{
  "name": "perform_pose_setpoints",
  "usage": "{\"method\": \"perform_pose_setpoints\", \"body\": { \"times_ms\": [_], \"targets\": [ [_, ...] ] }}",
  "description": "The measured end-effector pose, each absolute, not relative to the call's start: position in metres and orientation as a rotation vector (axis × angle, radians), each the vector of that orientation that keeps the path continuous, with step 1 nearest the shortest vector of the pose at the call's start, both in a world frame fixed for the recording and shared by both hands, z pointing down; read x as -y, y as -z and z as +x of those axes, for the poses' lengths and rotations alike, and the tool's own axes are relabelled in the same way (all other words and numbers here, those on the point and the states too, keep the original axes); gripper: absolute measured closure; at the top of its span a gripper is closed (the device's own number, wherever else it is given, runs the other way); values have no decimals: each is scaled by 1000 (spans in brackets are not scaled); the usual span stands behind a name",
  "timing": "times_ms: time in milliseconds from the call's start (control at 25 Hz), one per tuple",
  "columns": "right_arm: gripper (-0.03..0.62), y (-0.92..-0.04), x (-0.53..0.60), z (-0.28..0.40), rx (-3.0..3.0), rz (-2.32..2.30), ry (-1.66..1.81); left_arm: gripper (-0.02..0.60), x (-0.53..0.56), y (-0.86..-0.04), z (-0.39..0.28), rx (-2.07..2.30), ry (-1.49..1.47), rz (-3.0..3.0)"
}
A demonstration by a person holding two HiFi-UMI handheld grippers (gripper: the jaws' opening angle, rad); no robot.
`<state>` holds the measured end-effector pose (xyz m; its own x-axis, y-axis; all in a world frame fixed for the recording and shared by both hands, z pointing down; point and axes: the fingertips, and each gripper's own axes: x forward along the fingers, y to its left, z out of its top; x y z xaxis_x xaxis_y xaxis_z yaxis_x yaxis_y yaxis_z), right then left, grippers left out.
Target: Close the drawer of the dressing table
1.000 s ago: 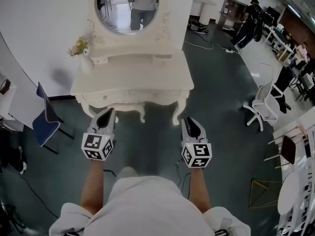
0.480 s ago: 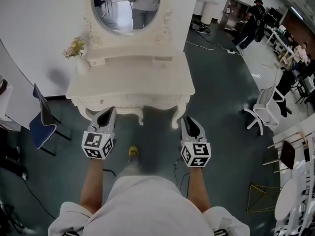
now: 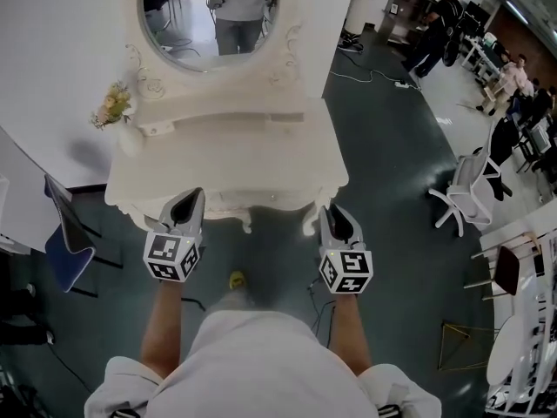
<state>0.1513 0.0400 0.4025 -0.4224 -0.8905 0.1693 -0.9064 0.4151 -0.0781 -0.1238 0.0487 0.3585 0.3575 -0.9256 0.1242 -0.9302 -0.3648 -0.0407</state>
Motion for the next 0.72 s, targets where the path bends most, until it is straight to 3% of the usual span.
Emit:
{"method": "perform_pose_setpoints", "body": {
  "times_ms": [720],
  "targets": [
    [531, -410, 95, 98, 2424, 1789, -280, 583, 108, -377, -170, 1523, -237, 2655]
  ]
}}
